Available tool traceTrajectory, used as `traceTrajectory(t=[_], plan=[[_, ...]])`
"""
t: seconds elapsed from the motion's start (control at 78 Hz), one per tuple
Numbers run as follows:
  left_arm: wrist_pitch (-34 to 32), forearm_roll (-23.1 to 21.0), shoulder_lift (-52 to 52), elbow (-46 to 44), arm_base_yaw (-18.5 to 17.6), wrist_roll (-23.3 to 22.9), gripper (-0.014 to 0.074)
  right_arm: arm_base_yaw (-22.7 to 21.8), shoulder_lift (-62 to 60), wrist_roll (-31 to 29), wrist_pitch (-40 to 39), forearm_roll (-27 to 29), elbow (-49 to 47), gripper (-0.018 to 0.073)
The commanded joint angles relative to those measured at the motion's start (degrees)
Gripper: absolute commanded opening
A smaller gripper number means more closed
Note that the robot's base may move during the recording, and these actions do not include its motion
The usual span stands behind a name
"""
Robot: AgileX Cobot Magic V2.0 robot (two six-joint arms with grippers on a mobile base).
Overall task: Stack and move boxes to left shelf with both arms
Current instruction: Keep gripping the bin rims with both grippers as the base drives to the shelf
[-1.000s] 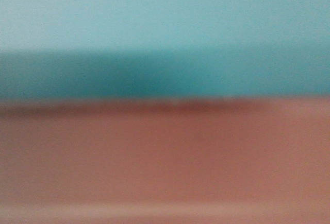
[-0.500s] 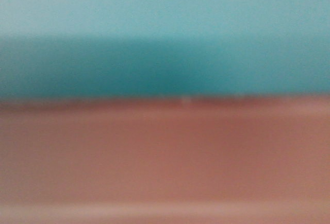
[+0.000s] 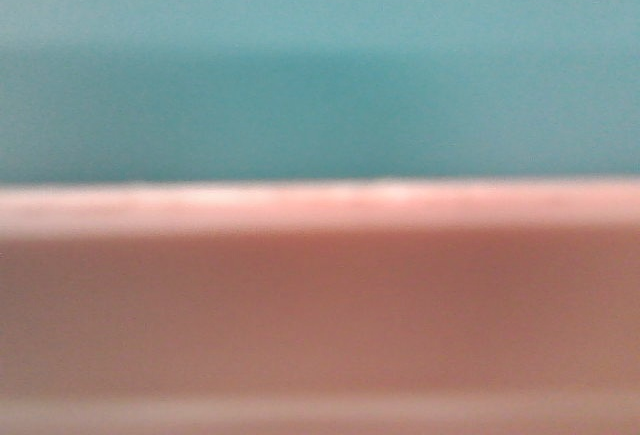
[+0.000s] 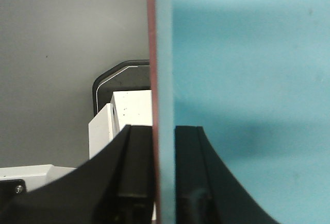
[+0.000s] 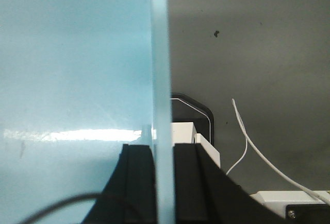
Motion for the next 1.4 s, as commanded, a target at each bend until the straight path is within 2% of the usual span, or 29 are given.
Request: traceTrajectory(t=[0.0,1.385], plan=[[2.4,-1.9,-1.9,-2.0,-0.4,0.3,-0.0003,0.0,-1.6,-0.1,1.4,-2.7,-1.7,0.0053],[2.4,-1.5,-1.9,-2.0,-0.4,0.3,-0.0003,0.0,-1.6,-0.1,1.4,-2.7,-1.7,0.0053]])
